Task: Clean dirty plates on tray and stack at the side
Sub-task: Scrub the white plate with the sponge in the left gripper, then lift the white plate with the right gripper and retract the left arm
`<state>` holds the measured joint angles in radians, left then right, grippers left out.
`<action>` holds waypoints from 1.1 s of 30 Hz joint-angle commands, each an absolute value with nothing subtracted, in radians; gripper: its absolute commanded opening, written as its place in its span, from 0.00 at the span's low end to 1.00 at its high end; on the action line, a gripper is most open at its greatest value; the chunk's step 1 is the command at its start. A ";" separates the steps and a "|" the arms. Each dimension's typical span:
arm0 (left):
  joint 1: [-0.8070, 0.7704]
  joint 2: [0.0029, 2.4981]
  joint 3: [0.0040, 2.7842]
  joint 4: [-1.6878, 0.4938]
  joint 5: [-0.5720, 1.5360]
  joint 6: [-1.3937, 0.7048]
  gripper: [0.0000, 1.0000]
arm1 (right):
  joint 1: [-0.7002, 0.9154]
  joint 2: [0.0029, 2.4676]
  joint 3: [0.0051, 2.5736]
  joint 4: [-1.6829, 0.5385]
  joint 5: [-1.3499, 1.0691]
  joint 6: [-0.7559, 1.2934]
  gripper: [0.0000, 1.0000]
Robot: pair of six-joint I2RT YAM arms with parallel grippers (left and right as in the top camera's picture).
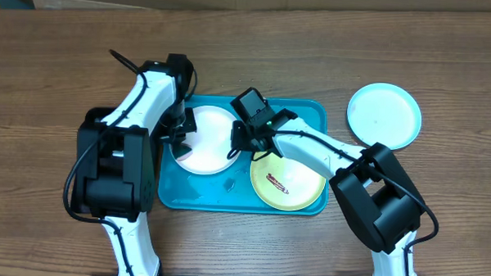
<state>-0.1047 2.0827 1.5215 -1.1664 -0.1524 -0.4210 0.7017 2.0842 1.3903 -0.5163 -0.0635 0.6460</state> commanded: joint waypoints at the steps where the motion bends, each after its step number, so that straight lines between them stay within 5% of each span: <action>1: -0.062 2.087 1.615 -1.225 -0.323 -0.450 0.04 | 0.683 2.090 1.380 -0.542 -0.001 0.620 0.04; 13: 0.001 1.906 1.875 -1.513 -0.329 -0.636 0.04 | 0.683 2.031 1.383 -0.615 -0.031 0.533 0.04; 21: 0.206 1.720 1.875 -1.593 -0.226 -0.636 0.04 | 0.694 1.794 1.390 -0.654 0.003 0.365 0.04; 33: 0.314 1.717 1.800 -1.629 -0.181 -0.636 0.04 | 0.884 1.583 1.411 -0.669 0.802 -0.058 0.04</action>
<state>0.3122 1.7111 1.8214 -1.6421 -0.2142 -0.6228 0.8337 1.6043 1.3876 -0.6910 0.4549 0.1287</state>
